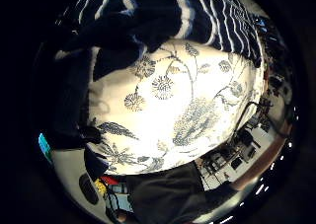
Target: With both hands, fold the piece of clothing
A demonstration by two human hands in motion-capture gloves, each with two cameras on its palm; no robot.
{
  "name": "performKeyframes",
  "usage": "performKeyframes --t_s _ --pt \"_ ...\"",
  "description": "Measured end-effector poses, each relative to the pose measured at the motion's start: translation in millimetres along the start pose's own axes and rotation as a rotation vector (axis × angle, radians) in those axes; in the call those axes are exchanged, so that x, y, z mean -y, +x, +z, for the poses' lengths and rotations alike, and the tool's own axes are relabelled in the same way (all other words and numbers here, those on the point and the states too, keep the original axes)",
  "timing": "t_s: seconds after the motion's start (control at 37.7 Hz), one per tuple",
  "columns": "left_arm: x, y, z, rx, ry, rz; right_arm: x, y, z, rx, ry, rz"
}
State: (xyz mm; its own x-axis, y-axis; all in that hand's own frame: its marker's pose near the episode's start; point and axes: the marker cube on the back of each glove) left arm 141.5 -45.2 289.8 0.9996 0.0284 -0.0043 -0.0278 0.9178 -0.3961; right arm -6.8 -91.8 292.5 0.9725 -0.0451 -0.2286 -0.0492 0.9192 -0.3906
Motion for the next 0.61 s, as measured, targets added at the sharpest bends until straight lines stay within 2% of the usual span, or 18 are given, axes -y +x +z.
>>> performKeyframes --t_s 0.11,0.24,0.34,0.5,0.61 --pt "11.7 -4.8 -7.3 -0.050 0.064 0.036 1.5 -3.5 8.7 0.000 0.042 0.041" --pt "10.6 -7.1 -10.1 -0.139 0.003 0.122 5.1 -10.2 24.8 0.019 0.047 0.020" --pt "10.5 -13.8 -11.4 -0.194 -0.052 0.082 -3.1 -20.6 36.4 0.087 0.015 -0.049" --pt "3.6 -20.9 -16.7 -0.200 -0.115 0.103 0.3 -20.5 39.1 0.064 0.187 -0.074" --pt "-1.3 -32.8 -26.4 -0.130 -0.122 0.094 47.6 5.9 45.5 -0.041 0.334 -0.040"
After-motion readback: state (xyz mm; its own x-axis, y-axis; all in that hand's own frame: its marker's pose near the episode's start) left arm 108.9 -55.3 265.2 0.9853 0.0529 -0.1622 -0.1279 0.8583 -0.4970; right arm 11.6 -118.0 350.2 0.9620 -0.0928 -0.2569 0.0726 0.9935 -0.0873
